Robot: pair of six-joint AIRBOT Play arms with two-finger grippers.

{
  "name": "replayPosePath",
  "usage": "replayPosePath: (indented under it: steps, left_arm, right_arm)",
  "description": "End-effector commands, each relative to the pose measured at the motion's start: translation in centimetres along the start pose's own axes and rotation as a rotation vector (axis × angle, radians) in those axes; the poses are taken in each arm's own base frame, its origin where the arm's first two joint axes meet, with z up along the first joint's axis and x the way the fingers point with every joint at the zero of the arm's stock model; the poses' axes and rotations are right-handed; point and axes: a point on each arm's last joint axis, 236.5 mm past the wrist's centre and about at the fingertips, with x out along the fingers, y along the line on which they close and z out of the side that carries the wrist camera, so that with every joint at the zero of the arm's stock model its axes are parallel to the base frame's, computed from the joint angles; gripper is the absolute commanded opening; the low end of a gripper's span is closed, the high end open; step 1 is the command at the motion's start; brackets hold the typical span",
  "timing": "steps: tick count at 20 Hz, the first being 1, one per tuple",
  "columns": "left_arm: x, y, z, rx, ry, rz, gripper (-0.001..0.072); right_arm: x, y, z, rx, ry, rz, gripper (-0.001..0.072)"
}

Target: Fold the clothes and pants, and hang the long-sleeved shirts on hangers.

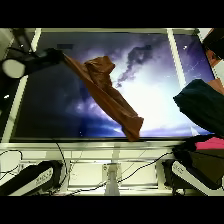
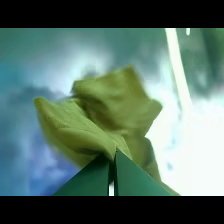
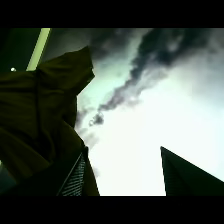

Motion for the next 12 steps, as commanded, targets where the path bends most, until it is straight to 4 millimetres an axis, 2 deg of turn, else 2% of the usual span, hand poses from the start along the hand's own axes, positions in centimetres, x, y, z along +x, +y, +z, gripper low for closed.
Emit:
replayPosePath:
  steps: [1, 2, 5, 7, 12]
  left_arm:
    - [-6.6, 0.9, 0.2, 0.129, 0.025, 0.083, 0.0016]
    - [-7.6, 2.2, -1.2, 0.129, 0.092, 0.142, 0.0016]
    - [-11.1, 8.6, -6.0, 0.123, 0.325, 0.427, 0.0016]
    - [-13.5, 11.4, -9.3, 0.133, 0.499, 0.555, 0.0016]
    - [-16.0, 13.0, -18.0, 0.082, 0.882, 0.634, 0.0017]
  right_arm:
    - [0.0, 0.0, 0.0, 0.001, 0.001, 0.001, 0.0505]
    - [0.0, 0.1, 0.0, 0.002, 0.002, 0.001, 0.0505]
    - [0.0, 0.2, -0.4, 0.002, 0.015, 0.006, 0.0505]
    - [0.1, 0.2, -0.9, 0.003, 0.036, 0.01, 0.0504]
    - [0.7, -0.1, -1.6, 0.02, 0.058, 0.016, 0.0504]
